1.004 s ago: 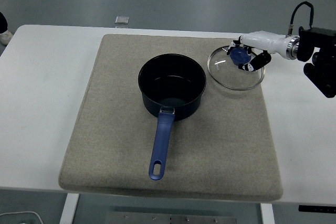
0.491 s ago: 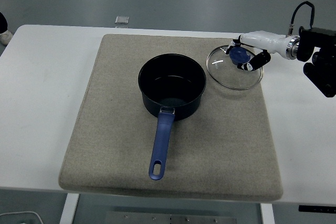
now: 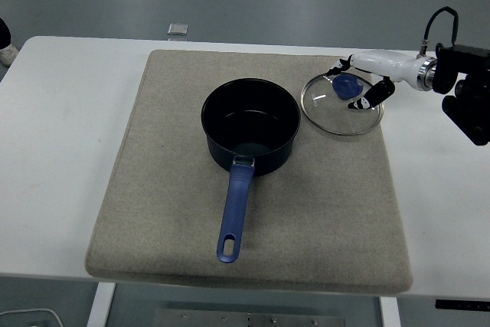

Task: Lift the pot lid and place it to the right of the pot.

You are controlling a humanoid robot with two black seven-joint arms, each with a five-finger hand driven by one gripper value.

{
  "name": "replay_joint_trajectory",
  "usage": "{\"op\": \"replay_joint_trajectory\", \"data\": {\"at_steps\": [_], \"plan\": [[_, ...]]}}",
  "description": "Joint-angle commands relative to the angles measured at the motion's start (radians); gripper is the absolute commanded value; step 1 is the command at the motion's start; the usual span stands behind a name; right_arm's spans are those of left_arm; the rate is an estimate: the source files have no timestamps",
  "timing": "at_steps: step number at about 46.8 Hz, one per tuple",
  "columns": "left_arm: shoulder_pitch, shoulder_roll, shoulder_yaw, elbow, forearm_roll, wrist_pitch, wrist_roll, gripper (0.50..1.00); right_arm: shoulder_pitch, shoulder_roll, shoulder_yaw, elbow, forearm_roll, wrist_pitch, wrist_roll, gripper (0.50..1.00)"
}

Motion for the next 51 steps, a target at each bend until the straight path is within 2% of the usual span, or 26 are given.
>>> {"op": "replay_joint_trajectory", "data": {"at_steps": [1,22,41,43,45,47,51], "plan": [[0.0,0.0,0.0,0.0,0.0,0.0,0.0,1.0,0.008,-0.005,-0.001,-0.001,-0.002,0.0,0.0,0.829],[0.0,0.0,0.0,0.0,0.0,0.0,0.0,1.0,0.066,-0.035,-0.004,0.0,-0.006,0.037,0.0,0.829],[0.0,0.0,0.0,0.0,0.0,0.0,0.0,1.0,0.081,-0.035,-0.002,0.002,-0.003,0.037,0.0,0.829],[0.0,0.0,0.0,0.0,0.0,0.0,0.0,1.0,0.081,-0.035,-0.001,0.002,-0.002,0.034,0.0,0.834],[0.0,0.0,-0.002,0.0,0.0,0.0,0.0,1.0,0.083,-0.033,0.006,0.002,0.0,0.029,0.0,0.866],[0.0,0.0,-0.002,0.0,0.0,0.0,0.0,1.0,0.083,-0.031,0.01,0.002,0.001,0.029,0.0,0.878],[0.0,0.0,0.0,0.0,0.0,0.0,0.0,1.0,0.101,-0.024,0.012,0.002,0.02,0.026,0.0,0.885]]}}
